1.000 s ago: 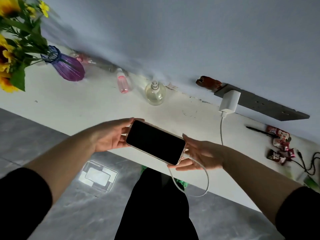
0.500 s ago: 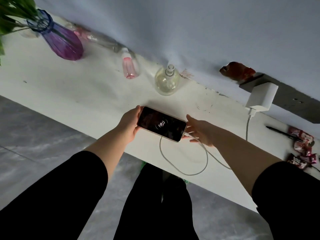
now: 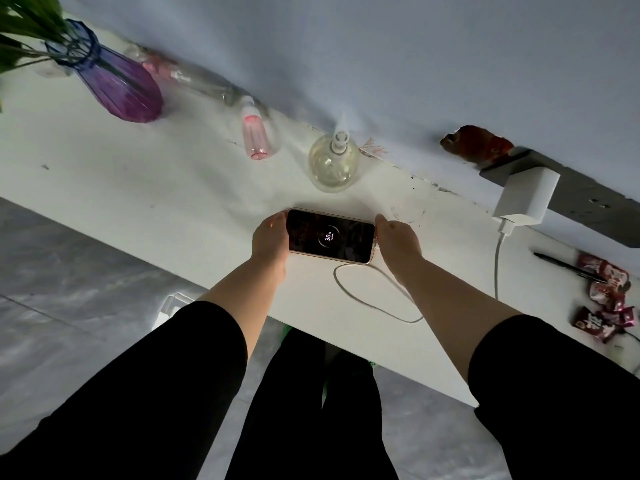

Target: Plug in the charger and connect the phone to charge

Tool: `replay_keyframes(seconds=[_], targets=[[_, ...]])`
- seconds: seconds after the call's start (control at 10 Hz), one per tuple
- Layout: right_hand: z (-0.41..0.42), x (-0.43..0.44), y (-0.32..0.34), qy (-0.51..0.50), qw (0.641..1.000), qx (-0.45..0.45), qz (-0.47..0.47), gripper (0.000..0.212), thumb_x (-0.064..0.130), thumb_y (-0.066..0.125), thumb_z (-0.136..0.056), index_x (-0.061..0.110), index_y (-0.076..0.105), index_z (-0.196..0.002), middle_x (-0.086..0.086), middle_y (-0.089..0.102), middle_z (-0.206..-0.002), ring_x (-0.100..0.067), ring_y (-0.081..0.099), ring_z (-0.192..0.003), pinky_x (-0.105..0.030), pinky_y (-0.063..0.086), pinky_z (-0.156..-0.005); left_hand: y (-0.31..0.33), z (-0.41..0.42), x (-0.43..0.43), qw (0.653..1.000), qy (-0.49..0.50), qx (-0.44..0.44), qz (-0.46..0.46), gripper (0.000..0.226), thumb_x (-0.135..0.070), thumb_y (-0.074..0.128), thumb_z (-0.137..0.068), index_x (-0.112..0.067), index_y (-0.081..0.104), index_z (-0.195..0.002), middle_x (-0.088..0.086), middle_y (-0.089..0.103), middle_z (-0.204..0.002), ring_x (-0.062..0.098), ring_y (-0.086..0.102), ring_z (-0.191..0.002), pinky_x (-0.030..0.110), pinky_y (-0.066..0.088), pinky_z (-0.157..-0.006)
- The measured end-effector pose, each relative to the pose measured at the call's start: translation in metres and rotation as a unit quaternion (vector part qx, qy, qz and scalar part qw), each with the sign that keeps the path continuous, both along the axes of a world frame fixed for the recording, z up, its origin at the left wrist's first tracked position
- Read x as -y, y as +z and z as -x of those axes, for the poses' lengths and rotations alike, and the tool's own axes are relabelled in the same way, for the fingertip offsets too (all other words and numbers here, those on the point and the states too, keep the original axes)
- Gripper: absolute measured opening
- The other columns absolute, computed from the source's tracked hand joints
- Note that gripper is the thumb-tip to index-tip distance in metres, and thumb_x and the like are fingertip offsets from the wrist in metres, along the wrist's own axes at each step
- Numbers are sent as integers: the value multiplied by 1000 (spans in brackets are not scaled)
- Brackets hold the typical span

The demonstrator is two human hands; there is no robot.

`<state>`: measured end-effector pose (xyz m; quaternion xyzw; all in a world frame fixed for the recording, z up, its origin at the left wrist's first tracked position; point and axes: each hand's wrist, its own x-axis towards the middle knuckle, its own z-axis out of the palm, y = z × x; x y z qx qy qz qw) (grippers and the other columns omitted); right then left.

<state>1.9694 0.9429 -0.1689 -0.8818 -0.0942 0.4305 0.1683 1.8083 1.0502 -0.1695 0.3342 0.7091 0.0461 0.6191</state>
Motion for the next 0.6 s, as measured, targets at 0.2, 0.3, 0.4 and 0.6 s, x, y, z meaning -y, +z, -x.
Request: replay_keyframes(seconds=[0.2,0.3,0.4,0.6], targets=[[5,4,3,23,998,57,34,26,17,36,-87,17,44,-63,1,40,-56,-22,37,-58,-36,27,-73,1,1,6,998,-37,-1,-42,48,-49,42,-88,-27,54,-129,-3,57,-130,19,52,-117,35,44,-98],[7,1,16,36,998,28,35,24,15,39,-88,25,59,-78,3,55,-71,-28,51,-80,-35,34,-83,10,3,4,994,-97,-11,-44,49,-48,42,-90,-26,51,-133,-1,54,-135,21,51,-120,38,44,-101],[0,1,50,30,999,18,6,37,16,42,-90,19,60,-123,-2,65,-116,-26,56,-108,-40,40,-101,37,3,-1,980,-178,-35,-84,46,-38,44,-92,-19,50,-134,2,53,-138,22,52,-119,33,43,-94],[-8,24,100,72,996,51,9,29,21,40,-87,21,62,-106,-4,67,-101,-29,62,-86,-34,49,-73,80,13,-4,948,-276,-96,-123,38,-24,44,-90,-16,57,-125,3,60,-128,26,59,-108,29,44,-79]])
